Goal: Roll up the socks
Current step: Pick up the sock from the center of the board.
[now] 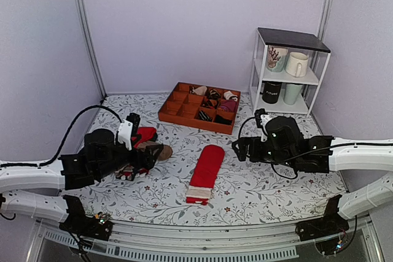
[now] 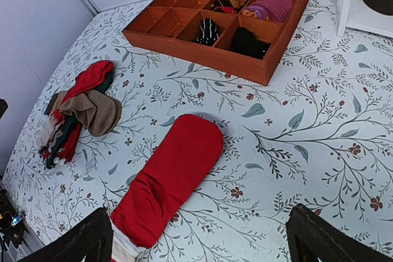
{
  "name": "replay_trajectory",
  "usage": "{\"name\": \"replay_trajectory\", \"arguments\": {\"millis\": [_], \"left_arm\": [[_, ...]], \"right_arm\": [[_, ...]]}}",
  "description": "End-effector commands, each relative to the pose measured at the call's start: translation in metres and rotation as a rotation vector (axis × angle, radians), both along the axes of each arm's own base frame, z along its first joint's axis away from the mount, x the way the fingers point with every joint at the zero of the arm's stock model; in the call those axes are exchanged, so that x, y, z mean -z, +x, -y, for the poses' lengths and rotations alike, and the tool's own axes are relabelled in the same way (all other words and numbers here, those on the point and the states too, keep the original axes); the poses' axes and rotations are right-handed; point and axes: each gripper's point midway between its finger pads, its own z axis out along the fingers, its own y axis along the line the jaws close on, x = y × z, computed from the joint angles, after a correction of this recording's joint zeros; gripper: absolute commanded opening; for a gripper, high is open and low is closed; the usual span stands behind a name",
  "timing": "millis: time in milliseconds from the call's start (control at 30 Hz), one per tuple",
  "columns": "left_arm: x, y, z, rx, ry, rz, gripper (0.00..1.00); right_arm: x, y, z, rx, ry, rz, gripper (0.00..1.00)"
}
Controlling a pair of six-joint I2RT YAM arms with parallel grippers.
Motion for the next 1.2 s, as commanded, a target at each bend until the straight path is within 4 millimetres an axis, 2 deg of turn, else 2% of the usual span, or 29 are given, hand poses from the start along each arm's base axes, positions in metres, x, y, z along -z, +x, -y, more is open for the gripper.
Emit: {"name": "replay_trajectory", "arguments": {"millis": [0, 67, 233, 333, 467, 700, 833, 1167], "left_arm": [[0.007, 0.005, 0.004, -0.027, 0.034, -0.044, 0.99], [0.006, 0.011, 0.0, -0.081, 0.046, -0.048, 1.0], [0.006, 0.025, -0.026, -0.292, 0.058, -0.11, 1.0], [0.006, 0.027, -0.042, -0.391, 0.08, -0.139, 0.99], [0.011, 0.023, -0.064, -0.524, 0.082, -0.185, 0.99], [0.042, 0.016, -0.051, -0.483, 0.196, -0.297, 1.0], [0.054, 0.014, -0.039, -0.407, 0.233, -0.282, 0.99], [0.045, 0.006, -0.027, -0.292, 0.139, -0.248, 1.0]], "right_arm": [[-0.007, -0.005, 0.007, -0.003, 0.019, 0.002, 1.0], [-0.006, -0.007, 0.01, -0.021, -0.012, 0.01, 1.0], [0.003, -0.019, 0.011, -0.106, -0.038, 0.032, 1.0], [0.006, -0.025, 0.007, -0.165, -0.002, 0.073, 1.0], [0.019, -0.041, 0.003, -0.284, 0.005, 0.115, 0.99], [0.061, -0.073, -0.016, -0.45, 0.017, 0.079, 0.93], [0.064, -0.09, -0.036, -0.563, -0.003, 0.123, 0.93], [0.064, -0.115, -0.078, -0.789, -0.021, 0.203, 0.91]]}}
